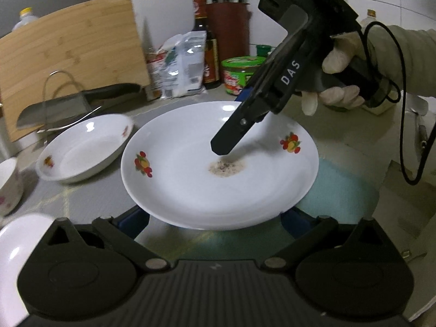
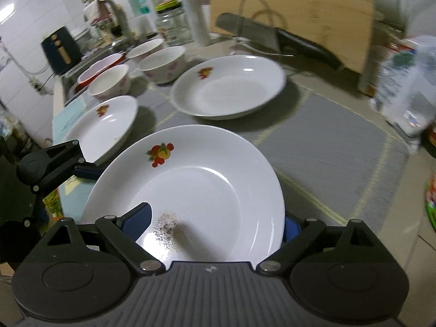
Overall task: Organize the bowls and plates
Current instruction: 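Close the right gripper on the rim of the stained plate, then lift the stained plate off the mat with the right gripper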
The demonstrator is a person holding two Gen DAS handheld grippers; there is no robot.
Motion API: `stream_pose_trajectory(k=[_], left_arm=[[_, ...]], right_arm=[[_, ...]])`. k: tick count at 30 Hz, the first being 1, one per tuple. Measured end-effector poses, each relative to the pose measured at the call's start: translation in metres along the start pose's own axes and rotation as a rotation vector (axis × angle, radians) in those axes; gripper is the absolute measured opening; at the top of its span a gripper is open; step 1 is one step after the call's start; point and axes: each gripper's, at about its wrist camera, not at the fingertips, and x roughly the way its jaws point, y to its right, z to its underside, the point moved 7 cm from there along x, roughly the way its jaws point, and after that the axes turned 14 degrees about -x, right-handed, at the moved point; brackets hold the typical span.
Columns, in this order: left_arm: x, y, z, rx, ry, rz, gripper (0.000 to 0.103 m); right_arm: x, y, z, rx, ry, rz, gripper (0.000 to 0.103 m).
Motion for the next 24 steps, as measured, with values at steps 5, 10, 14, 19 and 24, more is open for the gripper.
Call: stream_pose_trajectory(k=[5, 10, 14, 19, 24], left_arm=[[0.020, 0.008, -0.008, 0.022, -0.004, 0.044, 0.102], [0.037, 0.014, -0.014, 0.037, -0.011, 0.057, 0.102], [0.048, 0.014, -0.018, 0.033, -0.020, 0.065, 0.102], [0.059, 0.014, -0.022, 0.042, -0.028, 0.059, 0.102], [0.068, 0.013, -0.025, 0.045, -0.035, 0.048, 0.102]], right_arm=[[-0.008, 0.021, 0.010, 0.041, 0.002, 0.047, 0.097], [-0.011, 0.041, 0.015, 0.072, 0.010, 0.074, 0.097], [-0.009, 0.051, 0.017, 0.077, 0.009, 0.093, 0.097], [-0.006, 0.062, 0.020, 0.092, 0.012, 0.100, 0.097], [-0.002, 0.071, 0.021, 0.093, 0.009, 0.116, 0.097]])
